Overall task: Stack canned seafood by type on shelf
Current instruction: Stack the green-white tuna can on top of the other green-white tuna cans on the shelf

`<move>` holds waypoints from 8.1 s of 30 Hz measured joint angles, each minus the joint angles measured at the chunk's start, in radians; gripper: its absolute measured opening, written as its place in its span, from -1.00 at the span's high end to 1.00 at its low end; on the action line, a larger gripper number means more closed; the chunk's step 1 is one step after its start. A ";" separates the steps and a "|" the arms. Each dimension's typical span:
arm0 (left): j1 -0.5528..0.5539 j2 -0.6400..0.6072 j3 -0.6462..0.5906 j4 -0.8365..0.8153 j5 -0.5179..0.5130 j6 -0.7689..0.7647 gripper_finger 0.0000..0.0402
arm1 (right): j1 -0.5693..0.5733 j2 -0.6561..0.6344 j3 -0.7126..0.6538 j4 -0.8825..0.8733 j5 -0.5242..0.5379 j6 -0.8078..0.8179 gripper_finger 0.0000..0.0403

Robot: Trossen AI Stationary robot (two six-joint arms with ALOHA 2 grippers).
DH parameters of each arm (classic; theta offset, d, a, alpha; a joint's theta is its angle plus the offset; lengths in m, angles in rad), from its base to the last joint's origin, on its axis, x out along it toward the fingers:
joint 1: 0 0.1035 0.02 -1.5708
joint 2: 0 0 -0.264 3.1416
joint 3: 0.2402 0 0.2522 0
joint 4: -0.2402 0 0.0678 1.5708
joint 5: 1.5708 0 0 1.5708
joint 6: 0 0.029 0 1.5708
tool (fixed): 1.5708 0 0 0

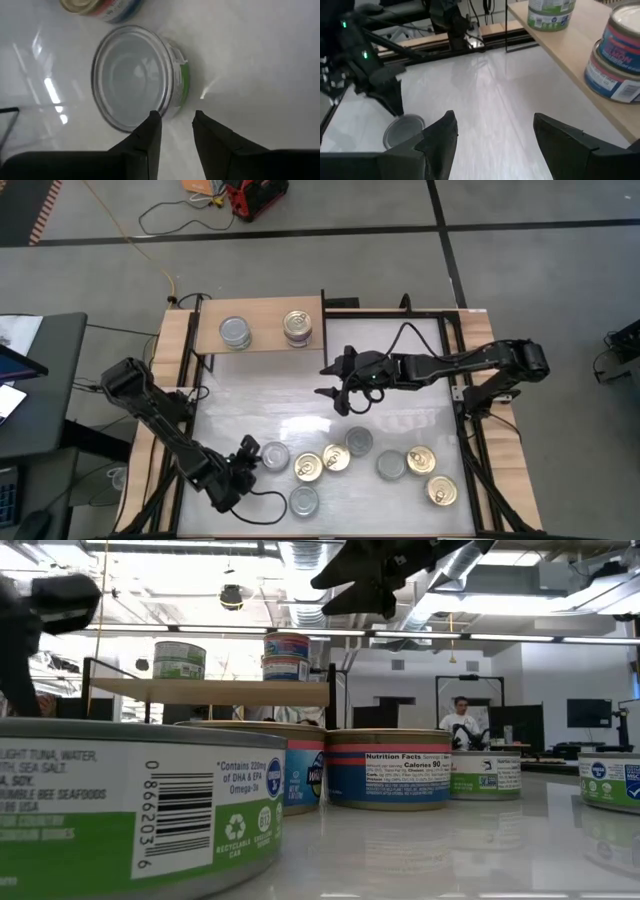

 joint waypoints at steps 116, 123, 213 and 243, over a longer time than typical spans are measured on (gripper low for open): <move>0.298 -0.008 0.266 -0.201 0.607 0.372 -0.28 | 0.268 0.158 0.021 -0.209 0.177 0.200 -0.42; 0.298 0.003 0.265 -0.237 0.582 0.380 -0.12 | 0.267 0.158 0.021 -0.204 0.177 0.192 -0.42; 1.265 -0.965 -0.119 0.081 -0.071 -0.791 0.07 | 0.026 -0.198 -0.249 0.244 -0.030 -0.212 -0.42; 1.265 -0.973 -0.118 0.033 -0.030 -0.535 -0.19 | 0.026 -0.197 -0.249 0.245 -0.040 -0.211 -0.42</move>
